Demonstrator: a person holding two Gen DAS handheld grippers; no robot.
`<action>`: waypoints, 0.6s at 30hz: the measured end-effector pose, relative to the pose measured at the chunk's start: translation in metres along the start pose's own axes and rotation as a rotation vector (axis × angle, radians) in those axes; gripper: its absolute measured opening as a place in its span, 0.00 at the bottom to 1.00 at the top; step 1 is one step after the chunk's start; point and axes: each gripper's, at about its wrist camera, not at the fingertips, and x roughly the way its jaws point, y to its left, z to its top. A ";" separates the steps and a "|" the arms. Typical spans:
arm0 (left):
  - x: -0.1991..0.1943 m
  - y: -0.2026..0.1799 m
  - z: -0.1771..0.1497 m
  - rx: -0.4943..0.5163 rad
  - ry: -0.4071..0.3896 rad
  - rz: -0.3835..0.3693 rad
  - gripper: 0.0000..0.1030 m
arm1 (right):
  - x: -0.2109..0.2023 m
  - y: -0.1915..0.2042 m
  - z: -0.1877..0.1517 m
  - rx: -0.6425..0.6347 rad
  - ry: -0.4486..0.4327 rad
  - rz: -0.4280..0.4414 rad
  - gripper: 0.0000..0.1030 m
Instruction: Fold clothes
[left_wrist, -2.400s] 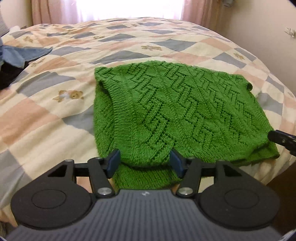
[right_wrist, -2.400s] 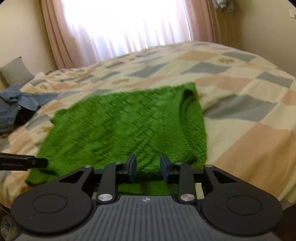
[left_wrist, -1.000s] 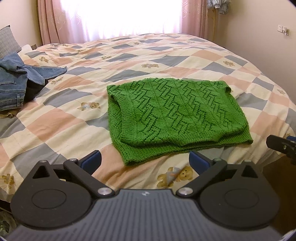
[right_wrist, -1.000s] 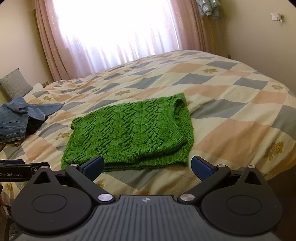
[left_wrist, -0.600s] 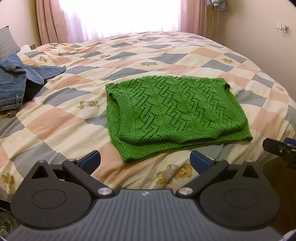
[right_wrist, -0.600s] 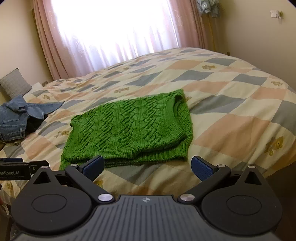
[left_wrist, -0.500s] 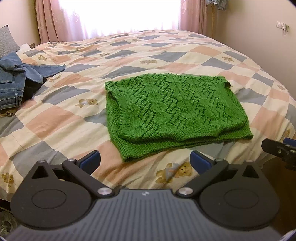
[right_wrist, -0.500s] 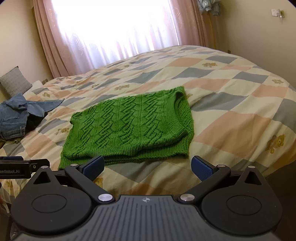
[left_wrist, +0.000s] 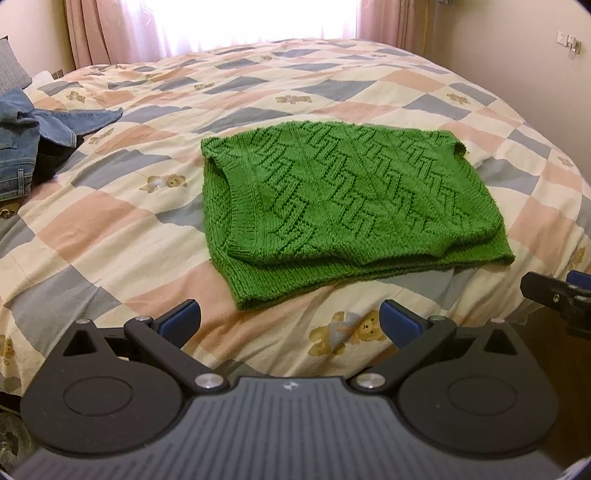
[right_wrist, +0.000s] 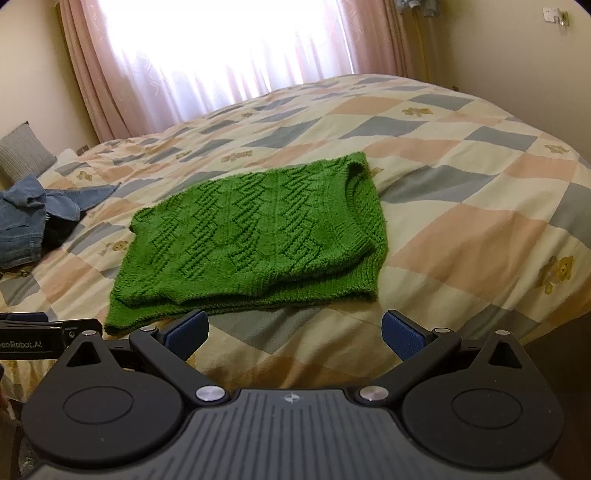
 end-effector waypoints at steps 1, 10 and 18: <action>0.003 0.000 0.000 0.000 0.004 0.000 0.99 | 0.002 0.001 0.000 -0.007 0.003 -0.011 1.00; 0.024 0.000 0.002 -0.002 0.040 -0.010 0.99 | 0.019 0.006 0.003 -0.039 0.035 -0.045 1.00; 0.041 0.007 0.005 -0.017 0.073 -0.008 0.99 | 0.034 0.006 0.010 -0.046 0.056 -0.049 1.00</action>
